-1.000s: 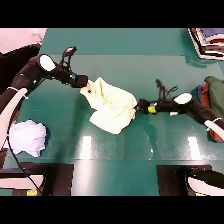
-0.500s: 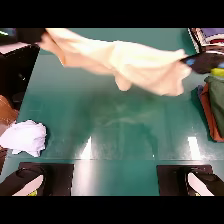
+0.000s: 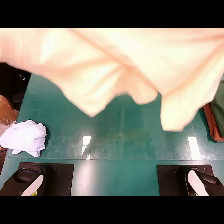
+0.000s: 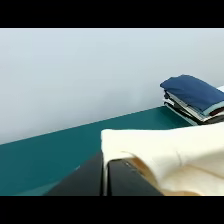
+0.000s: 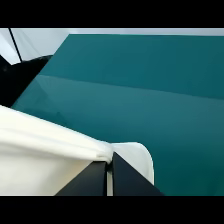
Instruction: Fold the shirts.
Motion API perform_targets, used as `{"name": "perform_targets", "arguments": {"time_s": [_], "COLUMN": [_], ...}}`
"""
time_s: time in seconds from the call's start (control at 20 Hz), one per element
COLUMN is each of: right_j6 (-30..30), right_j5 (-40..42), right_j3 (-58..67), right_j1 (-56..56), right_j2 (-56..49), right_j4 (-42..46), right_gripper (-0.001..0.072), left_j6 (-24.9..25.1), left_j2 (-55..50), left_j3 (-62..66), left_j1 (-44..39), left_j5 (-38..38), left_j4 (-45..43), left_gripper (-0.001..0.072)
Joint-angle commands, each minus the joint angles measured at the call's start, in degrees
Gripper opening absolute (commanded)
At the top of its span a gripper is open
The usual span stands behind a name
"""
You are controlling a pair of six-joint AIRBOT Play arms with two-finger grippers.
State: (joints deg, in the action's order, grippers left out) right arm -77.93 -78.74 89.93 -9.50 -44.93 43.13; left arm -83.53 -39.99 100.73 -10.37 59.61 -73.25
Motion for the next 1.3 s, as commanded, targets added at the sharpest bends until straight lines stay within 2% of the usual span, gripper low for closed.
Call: {"name": "perform_targets", "arguments": {"time_s": [0.0,0.15,0.25,0.35,0.45,0.6,0.65,0.7,0.75,0.9,1.05,1.15,1.25], "right_j6": [-4.6,-4.7,-4.8,-4.8,-4.8,-4.7,-4.2,-4.0,-4.0,-1.5,0.1,3.3,6.9], "right_j5": [-6.6,-8.4,-7.1,-1.2,6.4,13.2,13.6,12.7,11.0,5.5,3.1,1.7,1.7], "right_j3": [0.5,-9.0,-17.7,-25.6,-30.1,-29.8,-28.5,-26.6,-24.6,-21.9,-26.3,-30.9,-34.1], "right_j1": [0.4,9.0,16.4,23.7,29.0,30.4,29.9,29.0,27.8,22.3,16.1,13.8,14.0], "right_j2": [-4.7,-9.4,-12.6,-15.5,-19.3,-25.5,-27.2,-28.6,-29.4,-28.0,-25.1,-24.6,-24.6], "right_j4": [0.5,0.7,3.2,8.3,12.3,12.4,12.4,12.4,12.4,12.5,12.5,12.3,10.9], "right_gripper": [0.0016,0.0016,0.0016,0.0017,0.0017,0.0018,0.0053,0.0312,0.0476,0.0480,0.0481,0.0534,0.0534], "left_j6": [-0.1,0.0,0.0,0.6,1.7,1.2,0.6,0.4,0.4,0.4,0.4,0.4,0.2], "left_j2": [-3.7,-13.2,-18.0,-21.2,-23.2,-26.2,-26.5,-26.6,-26.5,-26.5,-26.6,-26.6,-26.6], "left_j3": [0.4,-1.5,-7.6,-16.4,-24.7,-29.3,-29.3,-29.3,-29.3,-29.3,-29.3,-29.3,-29.3], "left_j1": [0.1,0.1,0.1,0.1,0.1,0.1,0.1,0.1,0.1,0.1,0.1,0.1,0.1], "left_j5": [10.9,23.9,25.9,22.9,15.2,5.4,3.7,2.0,0.8,1.3,0.8,0.4,0.4], "left_j4": [-0.3,-0.1,-0.1,-0.1,-0.9,-7.2,-9.4,-11.0,-12.4,-14.2,-13.7,-13.4,-13.3], "left_gripper": [0.0022,0.0022,0.0022,0.0022,0.0022,0.0022,0.0022,0.0022,0.0022,0.0023,0.0022,0.0022,0.0022]}}
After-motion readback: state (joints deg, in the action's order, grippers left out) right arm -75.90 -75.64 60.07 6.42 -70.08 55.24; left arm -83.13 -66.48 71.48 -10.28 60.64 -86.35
